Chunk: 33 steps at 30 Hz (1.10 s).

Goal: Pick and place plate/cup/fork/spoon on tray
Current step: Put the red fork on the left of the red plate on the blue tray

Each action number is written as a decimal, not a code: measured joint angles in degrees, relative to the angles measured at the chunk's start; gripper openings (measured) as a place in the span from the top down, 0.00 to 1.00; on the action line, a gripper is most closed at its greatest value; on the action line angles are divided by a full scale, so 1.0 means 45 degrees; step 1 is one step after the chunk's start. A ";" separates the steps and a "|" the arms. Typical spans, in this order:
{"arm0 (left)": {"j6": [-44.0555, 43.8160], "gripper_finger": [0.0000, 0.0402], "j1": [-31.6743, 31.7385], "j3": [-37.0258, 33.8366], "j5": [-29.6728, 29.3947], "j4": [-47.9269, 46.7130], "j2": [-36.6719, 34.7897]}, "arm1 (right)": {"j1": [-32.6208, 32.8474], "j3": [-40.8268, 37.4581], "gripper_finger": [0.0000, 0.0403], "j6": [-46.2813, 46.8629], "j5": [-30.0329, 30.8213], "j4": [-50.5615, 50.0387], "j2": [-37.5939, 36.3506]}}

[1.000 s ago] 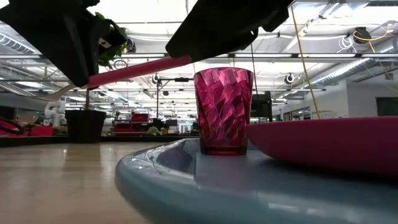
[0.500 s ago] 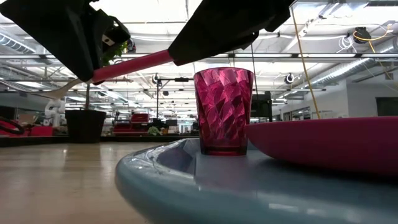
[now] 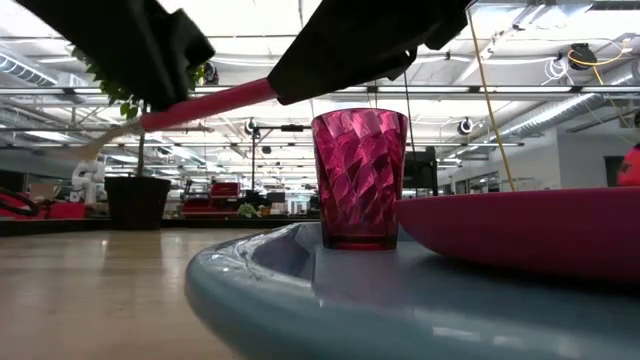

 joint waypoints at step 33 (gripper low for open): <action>-0.2828 0.62 -0.1817 0.1488 -0.2268 -0.4844 -0.0931 | 0.4196 -0.0010 0.83 0.6832 0.0295 -0.8100 -0.5705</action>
